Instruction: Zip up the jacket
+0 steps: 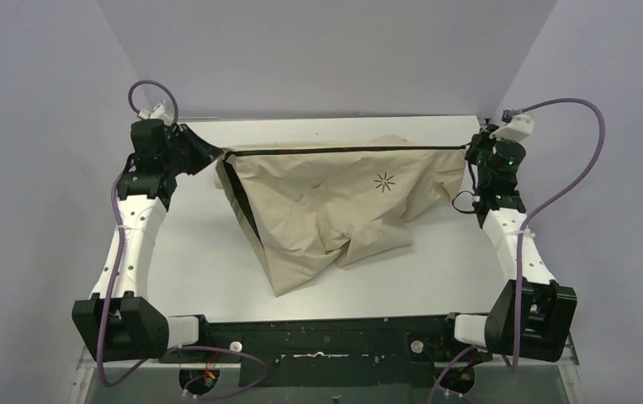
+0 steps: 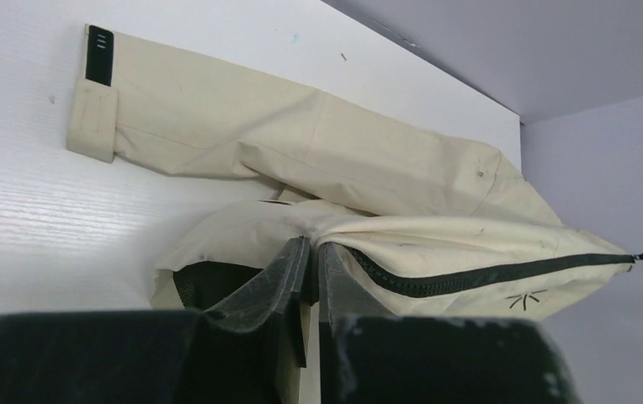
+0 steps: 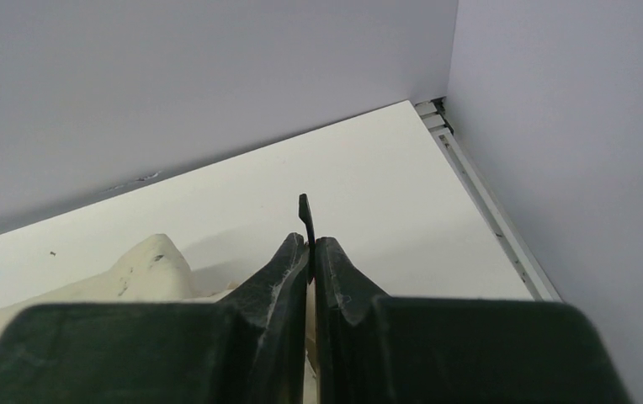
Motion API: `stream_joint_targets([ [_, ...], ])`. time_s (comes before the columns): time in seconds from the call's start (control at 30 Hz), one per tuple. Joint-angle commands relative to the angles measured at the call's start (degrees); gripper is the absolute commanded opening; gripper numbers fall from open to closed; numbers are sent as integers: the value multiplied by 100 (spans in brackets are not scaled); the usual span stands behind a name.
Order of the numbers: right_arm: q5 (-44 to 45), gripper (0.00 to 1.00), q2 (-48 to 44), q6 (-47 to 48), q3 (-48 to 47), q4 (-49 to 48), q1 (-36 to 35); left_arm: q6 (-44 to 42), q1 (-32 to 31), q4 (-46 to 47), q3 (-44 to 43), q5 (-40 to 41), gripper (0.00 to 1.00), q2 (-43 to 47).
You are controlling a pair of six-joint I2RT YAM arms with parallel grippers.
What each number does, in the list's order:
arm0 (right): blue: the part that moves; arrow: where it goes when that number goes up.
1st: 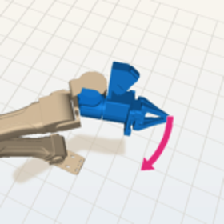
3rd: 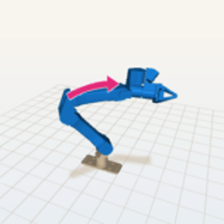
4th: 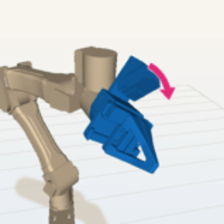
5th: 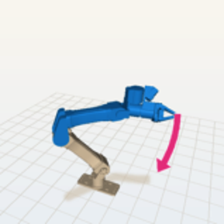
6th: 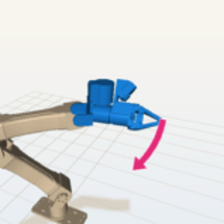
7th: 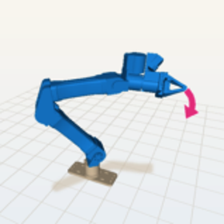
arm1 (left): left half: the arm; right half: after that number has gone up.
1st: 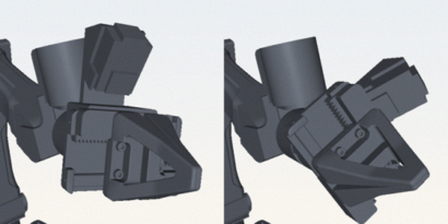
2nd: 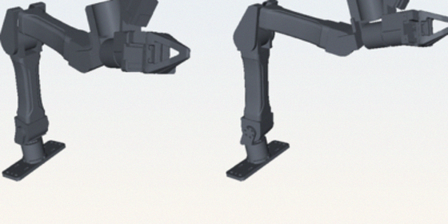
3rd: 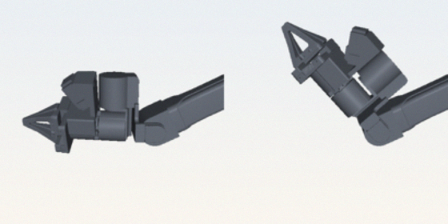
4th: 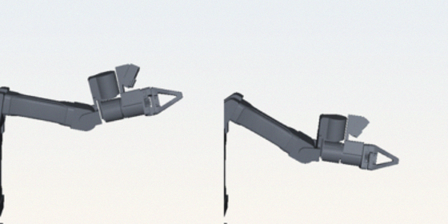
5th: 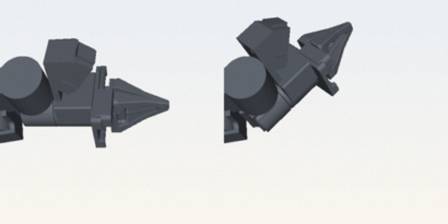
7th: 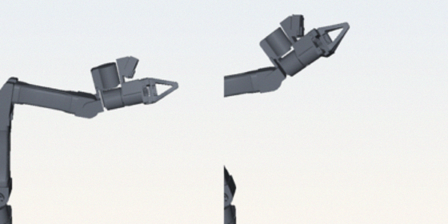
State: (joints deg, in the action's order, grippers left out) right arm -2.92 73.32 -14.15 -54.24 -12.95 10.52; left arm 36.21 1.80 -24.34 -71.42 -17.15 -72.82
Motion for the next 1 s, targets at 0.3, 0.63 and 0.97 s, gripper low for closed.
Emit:
stream_joint_targets([
  [0.3, 863, 18, -507, -122, 1259, -1217, -956, -194, 314, 730, 908, -113, 19, -229],
  [0.63, 872, 74, -1391, -348, 2039, -678, -1092, -468, 284, 375, 1082, 458, 71, 293],
  [0.97, 1351, 100, -2050, -468, 2130, 375, -2358, -1000, -1211, -281, 748, 1446, 81, 535],
])
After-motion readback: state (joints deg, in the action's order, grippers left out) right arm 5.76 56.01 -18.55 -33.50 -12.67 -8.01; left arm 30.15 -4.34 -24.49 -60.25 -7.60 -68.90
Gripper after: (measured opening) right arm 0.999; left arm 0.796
